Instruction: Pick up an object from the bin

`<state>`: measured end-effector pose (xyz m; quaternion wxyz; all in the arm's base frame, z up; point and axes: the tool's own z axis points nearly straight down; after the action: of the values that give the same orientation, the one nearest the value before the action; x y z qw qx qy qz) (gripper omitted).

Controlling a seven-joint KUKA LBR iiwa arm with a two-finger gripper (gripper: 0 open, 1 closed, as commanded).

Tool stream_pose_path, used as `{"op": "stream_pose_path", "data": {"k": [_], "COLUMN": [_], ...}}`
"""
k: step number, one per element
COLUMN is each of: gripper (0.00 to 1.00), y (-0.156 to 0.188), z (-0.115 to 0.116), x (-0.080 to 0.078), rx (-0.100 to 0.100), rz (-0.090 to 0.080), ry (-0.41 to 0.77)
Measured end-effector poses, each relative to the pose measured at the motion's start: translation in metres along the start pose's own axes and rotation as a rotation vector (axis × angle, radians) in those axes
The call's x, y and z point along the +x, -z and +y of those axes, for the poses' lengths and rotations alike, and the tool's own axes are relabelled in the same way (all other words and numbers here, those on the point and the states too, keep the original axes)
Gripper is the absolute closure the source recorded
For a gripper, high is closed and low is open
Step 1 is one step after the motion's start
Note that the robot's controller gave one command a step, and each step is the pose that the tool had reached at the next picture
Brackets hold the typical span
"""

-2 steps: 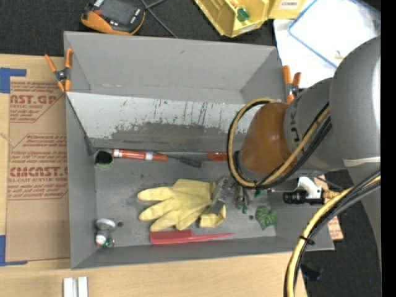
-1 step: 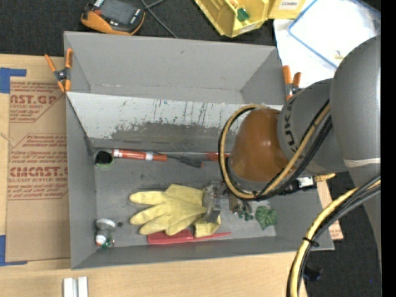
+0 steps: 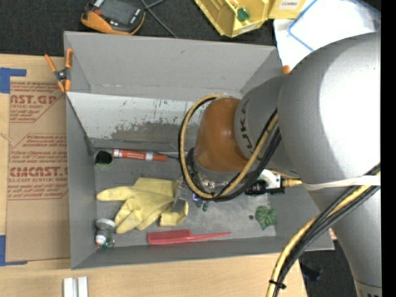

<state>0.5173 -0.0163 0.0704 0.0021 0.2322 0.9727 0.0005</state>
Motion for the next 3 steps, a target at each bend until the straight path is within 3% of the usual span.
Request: {"op": "stream_pose_path", "data": {"k": [3], "gripper": [1.00], "y": [-0.0003], "z": [0.0056], "x": [0.0052], "rx": [0.000], "rz": [-0.001], "ry": [0.025]}}
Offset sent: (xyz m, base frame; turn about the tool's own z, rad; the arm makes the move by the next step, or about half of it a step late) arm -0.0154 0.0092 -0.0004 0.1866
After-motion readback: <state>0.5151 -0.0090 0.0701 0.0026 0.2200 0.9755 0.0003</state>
